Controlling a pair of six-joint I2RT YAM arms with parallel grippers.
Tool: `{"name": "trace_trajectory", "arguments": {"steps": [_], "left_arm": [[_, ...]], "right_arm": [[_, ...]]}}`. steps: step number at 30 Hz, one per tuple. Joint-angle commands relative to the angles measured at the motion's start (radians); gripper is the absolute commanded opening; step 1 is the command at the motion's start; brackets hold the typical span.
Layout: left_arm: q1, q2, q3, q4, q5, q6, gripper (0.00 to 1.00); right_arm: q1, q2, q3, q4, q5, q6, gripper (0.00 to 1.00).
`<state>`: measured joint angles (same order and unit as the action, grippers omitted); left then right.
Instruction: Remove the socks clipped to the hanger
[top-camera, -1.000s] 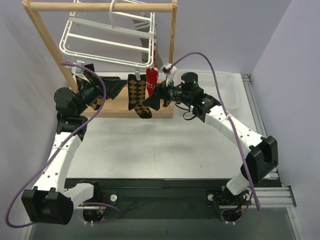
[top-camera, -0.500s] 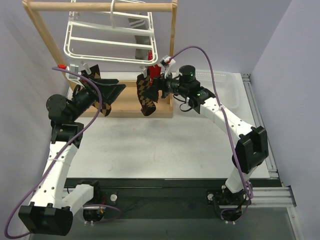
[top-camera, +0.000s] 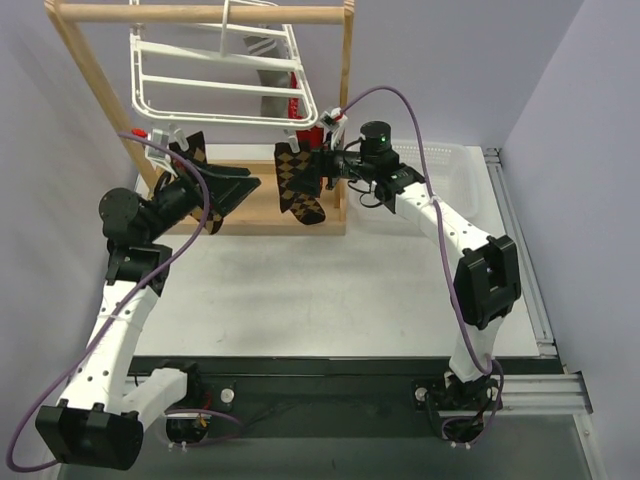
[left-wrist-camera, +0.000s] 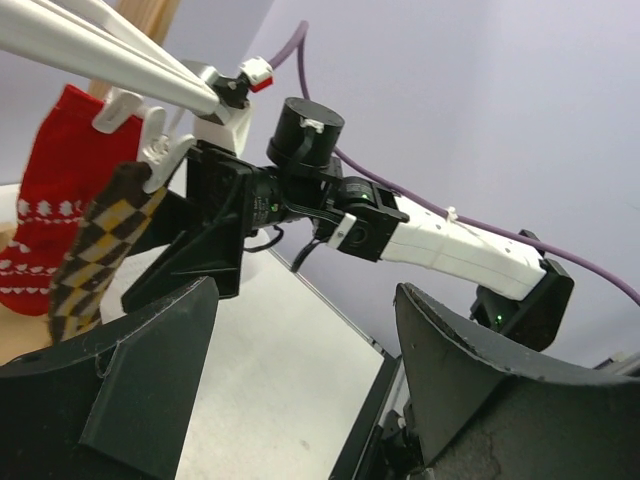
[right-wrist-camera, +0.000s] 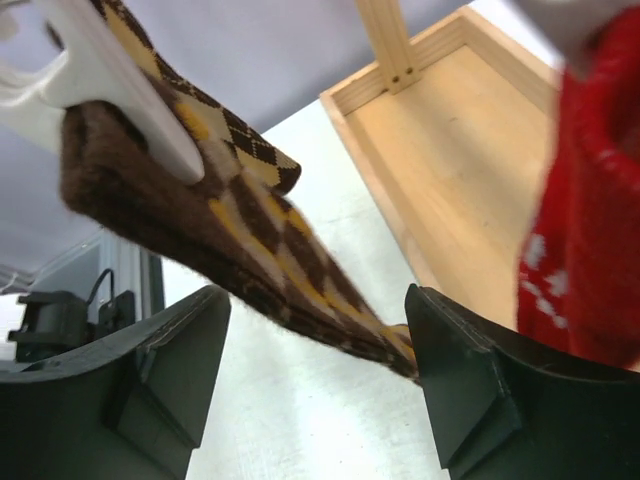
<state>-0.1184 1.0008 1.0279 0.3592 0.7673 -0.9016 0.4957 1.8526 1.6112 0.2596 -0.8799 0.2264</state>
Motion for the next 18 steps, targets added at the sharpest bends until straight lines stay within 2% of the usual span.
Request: {"name": "trace_trajectory", "arguments": {"steps": [1,3,4,6,7,8,12,13,14,18], "left_arm": [[-0.049,0.004,0.001,0.052,0.007,0.010,0.83],[-0.088,0.021,0.012,0.024,-0.006,0.033,0.83],[-0.101,0.028,0.020,0.011,-0.019,0.064,0.83],[-0.138,0.036,0.038,-0.038,-0.040,0.095,0.82],[-0.147,0.036,0.041,-0.049,-0.060,0.116,0.82],[-0.153,0.033,0.043,-0.060,-0.069,0.124,0.82],[-0.159,0.021,0.046,-0.060,-0.076,0.122,0.82],[-0.161,0.021,0.046,-0.057,-0.079,0.115,0.82],[-0.161,0.021,0.043,-0.045,-0.080,0.109,0.82],[-0.171,-0.001,0.006,0.018,-0.112,0.090,0.82]], "right_arm": [[-0.013,-0.012,-0.013,0.148,-0.161,0.083,0.70],[-0.009,-0.021,-0.062,0.239,-0.172,0.132,0.64],[-0.009,-0.027,-0.069,0.262,-0.179,0.154,0.51],[-0.009,-0.030,-0.094,0.332,-0.188,0.197,0.37],[-0.012,-0.041,-0.106,0.381,-0.189,0.255,0.22],[-0.016,-0.050,-0.123,0.406,-0.180,0.280,0.18],[-0.022,-0.124,-0.215,0.500,-0.153,0.419,0.13],[-0.022,-0.133,-0.220,0.491,-0.156,0.460,0.04],[-0.019,-0.145,-0.226,0.489,-0.156,0.481,0.02],[-0.008,-0.200,-0.232,0.454,-0.166,0.553,0.00]]}}
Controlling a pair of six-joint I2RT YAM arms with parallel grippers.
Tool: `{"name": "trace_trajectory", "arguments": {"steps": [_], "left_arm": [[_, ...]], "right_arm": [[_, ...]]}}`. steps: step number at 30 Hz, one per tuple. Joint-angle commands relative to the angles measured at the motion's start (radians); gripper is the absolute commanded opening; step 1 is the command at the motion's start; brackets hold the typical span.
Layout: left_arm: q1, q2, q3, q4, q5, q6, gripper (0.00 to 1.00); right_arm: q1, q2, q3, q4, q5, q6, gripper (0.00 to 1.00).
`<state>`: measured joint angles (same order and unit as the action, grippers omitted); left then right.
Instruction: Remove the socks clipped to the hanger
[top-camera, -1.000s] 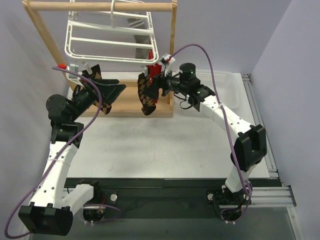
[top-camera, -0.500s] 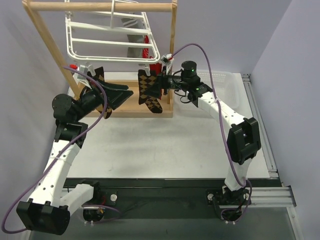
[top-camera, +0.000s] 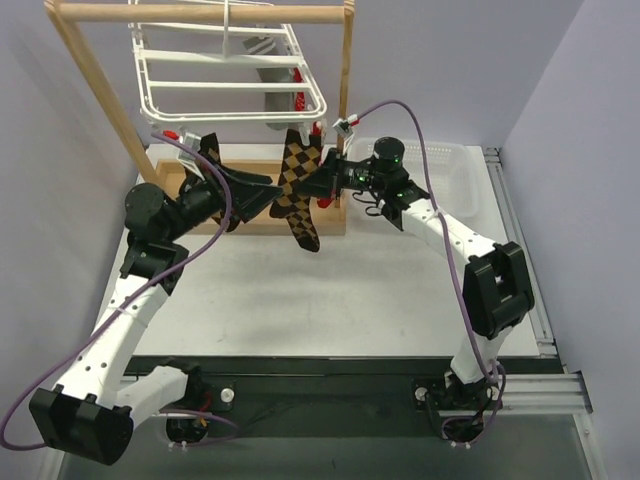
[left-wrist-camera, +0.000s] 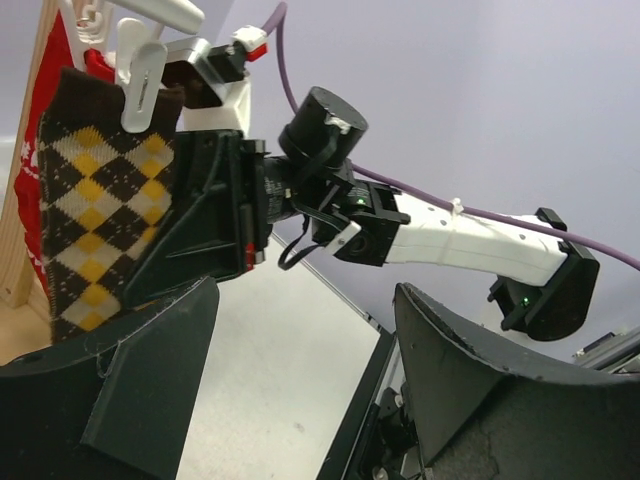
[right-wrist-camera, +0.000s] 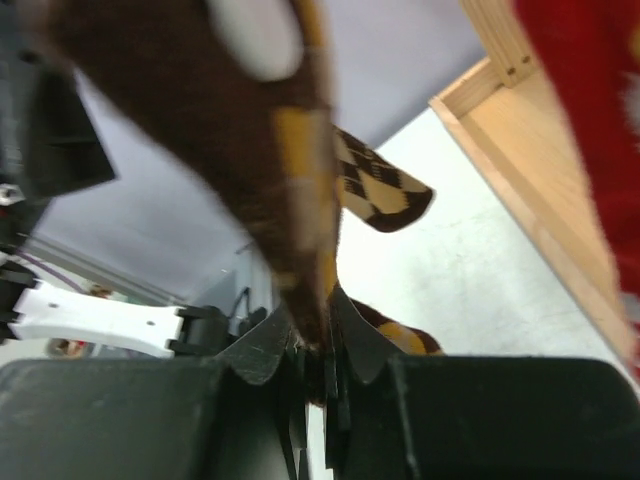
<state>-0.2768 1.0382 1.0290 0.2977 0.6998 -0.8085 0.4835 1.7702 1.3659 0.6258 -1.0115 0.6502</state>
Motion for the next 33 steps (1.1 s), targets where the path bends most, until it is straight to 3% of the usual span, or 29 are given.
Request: {"name": "trace_trajectory", "arguments": {"steps": [1,8,14,19,33], "left_arm": [[-0.018,-0.041,-0.010,0.089,-0.071,-0.001,0.82],[-0.025,-0.060,-0.104,0.268,-0.220,-0.057,0.83],[-0.053,0.017,-0.058,0.322,-0.221,-0.073,0.88],[-0.084,0.097,-0.026,0.385,-0.188,-0.086,0.86],[-0.082,0.149,-0.098,0.685,-0.290,-0.285,0.82]], "right_arm": [[0.006,-0.127,0.016,0.069,-0.038,0.144,0.00],[0.020,-0.189,0.022,-0.018,-0.093,0.230,0.00],[0.058,-0.255,0.009,-0.193,-0.121,0.131,0.00],[0.099,-0.313,0.016,-0.330,-0.114,0.051,0.00],[0.152,-0.313,0.050,-0.384,-0.156,0.015,0.00]]}}
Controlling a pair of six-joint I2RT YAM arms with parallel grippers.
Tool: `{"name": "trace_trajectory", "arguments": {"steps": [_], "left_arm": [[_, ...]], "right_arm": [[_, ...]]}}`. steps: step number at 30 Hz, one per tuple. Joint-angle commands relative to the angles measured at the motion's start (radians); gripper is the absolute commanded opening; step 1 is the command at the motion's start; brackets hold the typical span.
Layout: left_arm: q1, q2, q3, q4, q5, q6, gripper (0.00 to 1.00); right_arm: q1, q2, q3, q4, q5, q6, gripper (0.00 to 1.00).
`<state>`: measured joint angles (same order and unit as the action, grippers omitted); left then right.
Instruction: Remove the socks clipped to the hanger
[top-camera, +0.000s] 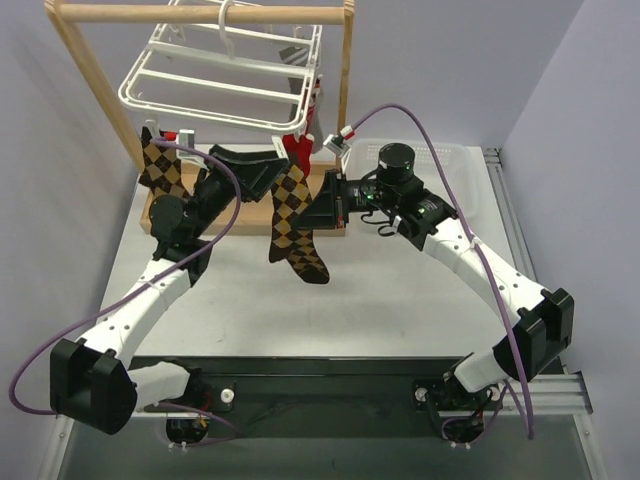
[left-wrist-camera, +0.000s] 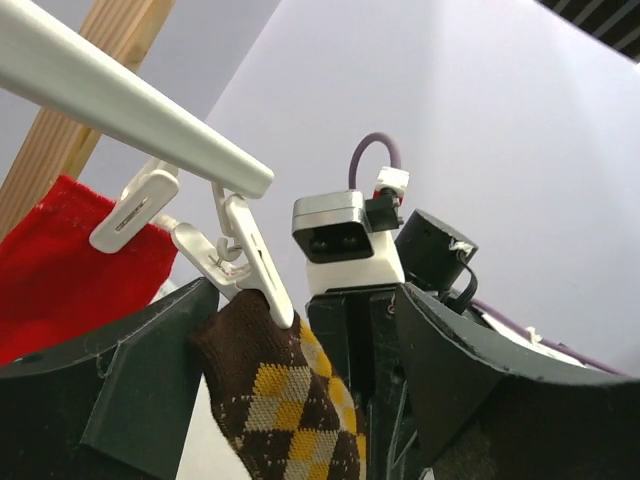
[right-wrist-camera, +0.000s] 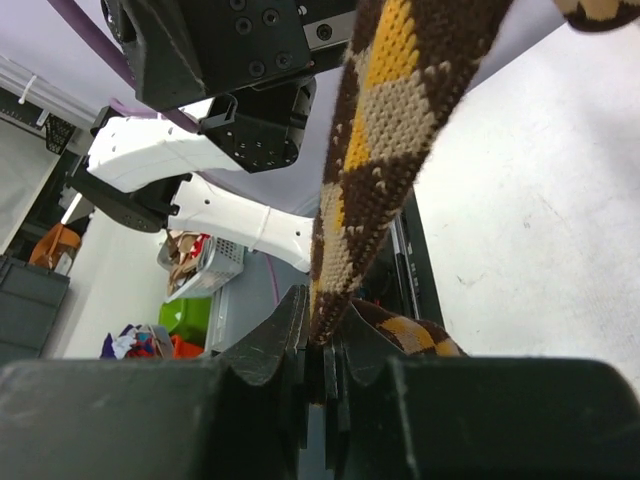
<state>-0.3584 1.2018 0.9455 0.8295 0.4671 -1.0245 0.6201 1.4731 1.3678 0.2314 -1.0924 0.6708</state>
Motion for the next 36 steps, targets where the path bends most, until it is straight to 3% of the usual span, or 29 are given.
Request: {"name": "trace_trajectory", "arguments": {"steps": [1,15,25,31,33,36], "left_arm": [[-0.001,-0.018,-0.016,0.152,-0.067,-0.072,0.82],[0.018,-0.073,-0.034,0.060,-0.226,-0.197,0.61],[0.018,-0.051,0.013,-0.061,-0.171,-0.171,0.62],[0.013,-0.156,-0.039,-0.171,-0.261,-0.069,0.76],[0.015,-0.143,-0.031,-0.158,-0.248,-0.088,0.81],[0.013,-0.084,0.001,-0.104,-0.177,-0.138,0.80]], "right_arm": [[0.016,-0.013,0.051,0.017,-0.077,-0.001,0.00],[0.027,0.024,0.089,0.085,-0.075,0.061,0.00],[0.033,0.030,0.102,0.100,-0.075,0.075,0.00],[0.044,0.020,0.099,0.106,-0.081,0.079,0.00],[0.049,0.019,0.100,0.109,-0.084,0.081,0.00],[0.056,0.024,0.106,0.115,-0.081,0.081,0.00]]}}
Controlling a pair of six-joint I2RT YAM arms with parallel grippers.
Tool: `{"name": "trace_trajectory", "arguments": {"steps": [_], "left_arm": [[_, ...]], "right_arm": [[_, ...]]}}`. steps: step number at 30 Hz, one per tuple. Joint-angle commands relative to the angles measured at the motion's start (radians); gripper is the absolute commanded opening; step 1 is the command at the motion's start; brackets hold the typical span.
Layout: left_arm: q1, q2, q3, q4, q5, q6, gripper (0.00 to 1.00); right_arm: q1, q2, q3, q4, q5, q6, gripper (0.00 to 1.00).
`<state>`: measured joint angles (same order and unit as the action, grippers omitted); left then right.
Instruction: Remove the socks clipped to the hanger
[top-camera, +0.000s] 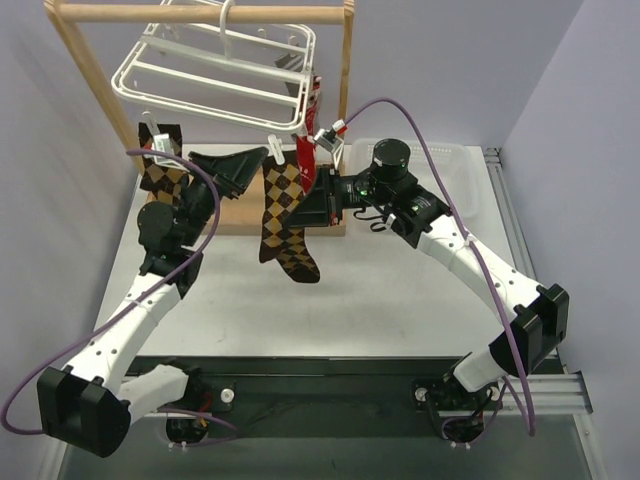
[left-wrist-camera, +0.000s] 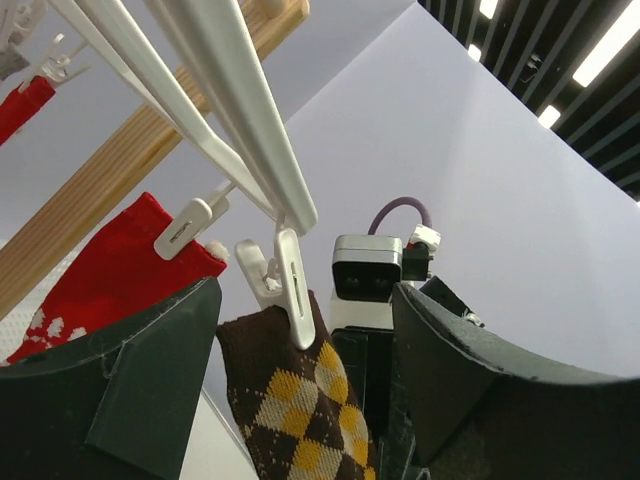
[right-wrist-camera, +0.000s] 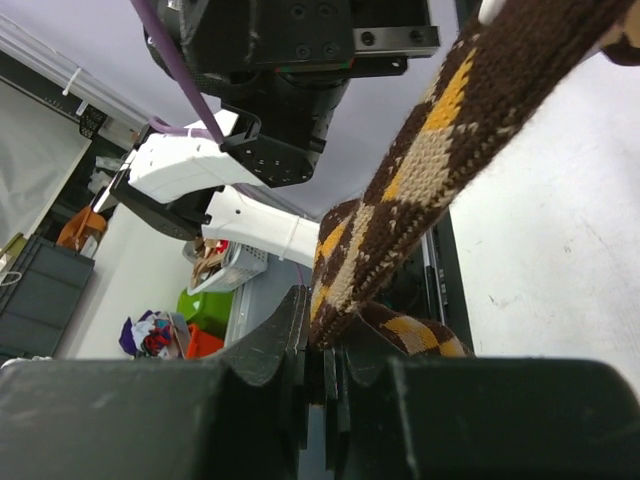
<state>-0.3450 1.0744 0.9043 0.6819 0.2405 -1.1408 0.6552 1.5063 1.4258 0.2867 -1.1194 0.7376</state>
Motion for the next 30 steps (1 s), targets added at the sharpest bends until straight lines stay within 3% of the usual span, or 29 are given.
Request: {"name": "trace_trajectory", "arguments": {"steps": [1,5,11,17,25,30], "left_arm": [[-0.003,0.058,0.050,0.065,0.066,-0.034,0.79],[0.000,0.018,0.012,0.058,0.077,-0.021,0.81],[0.001,-0.064,0.013,-0.105,0.010,0.032,0.86],[0.009,0.015,0.019,0.019,0.043,-0.043,0.88],[0.009,0.045,0.048,-0.007,0.016,-0.079,0.86],[0.011,0.102,0.064,0.137,0.042,-0.151,0.76]], "right_arm": [[0.020,-0.008,0.053,0.062,-0.054,0.016,0.00],[0.020,0.000,0.064,0.063,-0.036,0.013,0.00],[0.023,0.012,0.065,0.072,-0.042,0.022,0.00],[0.037,0.011,0.070,0.085,-0.049,0.028,0.00],[0.046,0.011,0.071,0.118,-0.056,0.049,0.00],[0.049,0.008,0.061,0.129,-0.059,0.052,0.00]]}}
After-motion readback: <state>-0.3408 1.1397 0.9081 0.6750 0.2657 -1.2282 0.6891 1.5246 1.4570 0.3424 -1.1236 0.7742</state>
